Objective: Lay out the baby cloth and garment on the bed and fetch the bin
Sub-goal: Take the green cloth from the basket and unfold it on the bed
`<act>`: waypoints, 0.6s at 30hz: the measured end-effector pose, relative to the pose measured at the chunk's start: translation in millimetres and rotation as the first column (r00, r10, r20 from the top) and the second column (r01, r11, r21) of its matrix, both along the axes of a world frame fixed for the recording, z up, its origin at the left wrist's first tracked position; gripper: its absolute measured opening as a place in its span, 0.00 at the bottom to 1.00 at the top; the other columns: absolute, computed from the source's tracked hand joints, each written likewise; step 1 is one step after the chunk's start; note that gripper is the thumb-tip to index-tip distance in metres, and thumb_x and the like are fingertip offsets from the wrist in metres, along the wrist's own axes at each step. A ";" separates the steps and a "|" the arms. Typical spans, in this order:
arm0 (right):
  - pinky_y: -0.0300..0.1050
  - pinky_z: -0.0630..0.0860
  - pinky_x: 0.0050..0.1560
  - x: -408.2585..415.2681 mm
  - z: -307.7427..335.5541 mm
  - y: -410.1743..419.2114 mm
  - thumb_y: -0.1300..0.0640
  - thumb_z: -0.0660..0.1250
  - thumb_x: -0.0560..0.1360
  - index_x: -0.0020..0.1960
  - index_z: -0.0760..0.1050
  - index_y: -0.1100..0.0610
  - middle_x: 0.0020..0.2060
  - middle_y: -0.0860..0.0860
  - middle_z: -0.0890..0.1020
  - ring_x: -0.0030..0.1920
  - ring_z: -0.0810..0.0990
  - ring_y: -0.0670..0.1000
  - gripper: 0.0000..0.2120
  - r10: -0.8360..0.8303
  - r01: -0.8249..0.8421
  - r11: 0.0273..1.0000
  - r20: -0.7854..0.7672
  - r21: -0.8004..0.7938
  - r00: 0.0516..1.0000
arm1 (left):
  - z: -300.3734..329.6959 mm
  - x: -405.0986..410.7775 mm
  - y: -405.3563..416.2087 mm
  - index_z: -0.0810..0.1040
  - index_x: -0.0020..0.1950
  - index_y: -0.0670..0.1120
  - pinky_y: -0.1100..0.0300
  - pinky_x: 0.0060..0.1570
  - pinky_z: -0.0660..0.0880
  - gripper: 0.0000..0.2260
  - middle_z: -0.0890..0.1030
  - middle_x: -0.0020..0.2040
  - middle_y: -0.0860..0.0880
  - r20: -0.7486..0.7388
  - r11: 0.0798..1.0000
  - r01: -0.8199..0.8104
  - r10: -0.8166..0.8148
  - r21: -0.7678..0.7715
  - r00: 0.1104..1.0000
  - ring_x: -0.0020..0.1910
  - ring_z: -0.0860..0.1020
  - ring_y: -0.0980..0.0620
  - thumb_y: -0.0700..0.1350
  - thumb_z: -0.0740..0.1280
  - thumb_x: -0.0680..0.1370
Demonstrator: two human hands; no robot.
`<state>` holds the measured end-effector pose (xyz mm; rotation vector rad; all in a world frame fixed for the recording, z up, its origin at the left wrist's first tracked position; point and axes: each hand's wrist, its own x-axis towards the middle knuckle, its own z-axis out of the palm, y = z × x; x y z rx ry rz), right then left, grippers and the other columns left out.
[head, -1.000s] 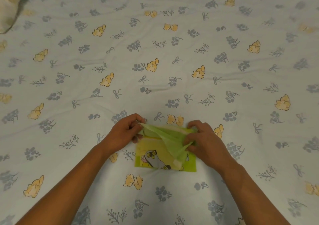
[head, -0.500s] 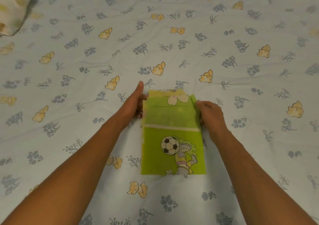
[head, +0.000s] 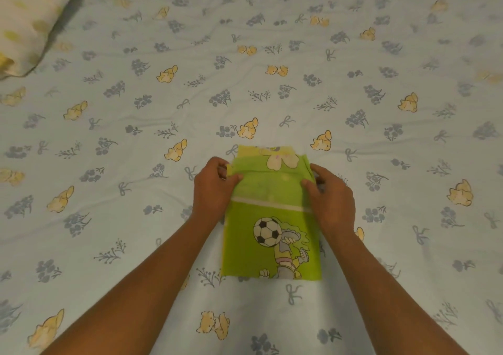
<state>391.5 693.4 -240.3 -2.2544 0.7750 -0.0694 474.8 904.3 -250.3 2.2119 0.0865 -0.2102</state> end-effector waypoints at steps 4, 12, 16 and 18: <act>0.45 0.73 0.52 0.9 0.1 -0.5 0.52 0.69 0.74 0.55 0.82 0.50 0.53 0.48 0.80 0.55 0.78 0.50 0.10 0.076 -0.071 0.995 0.068 -0.073 0.995 | -2.5 -8.1 3.8 0.75 0.43 0.47 0.63 0.36 0.68 0.10 0.75 0.36 0.53 0.094 1.000 -0.002 0.002 0.001 0.996 0.35 0.71 0.59 0.45 0.76 0.71; 0.49 0.79 0.48 -17.7 17.1 -2.1 0.59 0.75 0.69 0.51 0.80 0.47 0.50 0.44 0.79 0.38 0.75 0.43 0.13 0.012 -0.031 0.990 0.144 0.134 0.990 | 27.3 -49.8 18.9 0.74 0.39 0.53 0.64 0.43 0.70 0.11 0.81 0.46 0.55 0.041 0.954 0.298 -0.299 0.025 0.953 0.47 0.76 0.56 0.44 0.76 0.71; 0.48 0.75 0.57 -34.8 30.9 3.7 0.62 0.78 0.63 0.73 0.59 0.38 0.70 0.45 0.61 0.64 0.69 0.51 0.47 0.258 -0.259 0.960 0.029 0.104 0.966 | 45.7 -78.9 31.5 0.74 0.43 0.52 0.56 0.45 0.80 0.08 0.84 0.48 0.60 -0.081 0.876 0.481 -0.483 -0.044 0.872 0.49 0.82 0.61 0.41 0.70 0.76; 0.54 0.68 0.64 -41.5 34.7 9.1 0.61 0.78 0.63 0.74 0.57 0.37 0.75 0.49 0.54 0.72 0.58 0.55 0.49 0.331 -0.326 0.941 -0.048 0.087 0.942 | 53.5 -87.6 37.9 0.75 0.47 0.55 0.52 0.48 0.80 0.08 0.83 0.46 0.58 -0.086 0.843 0.533 -0.537 -0.065 0.839 0.49 0.81 0.61 0.42 0.70 0.77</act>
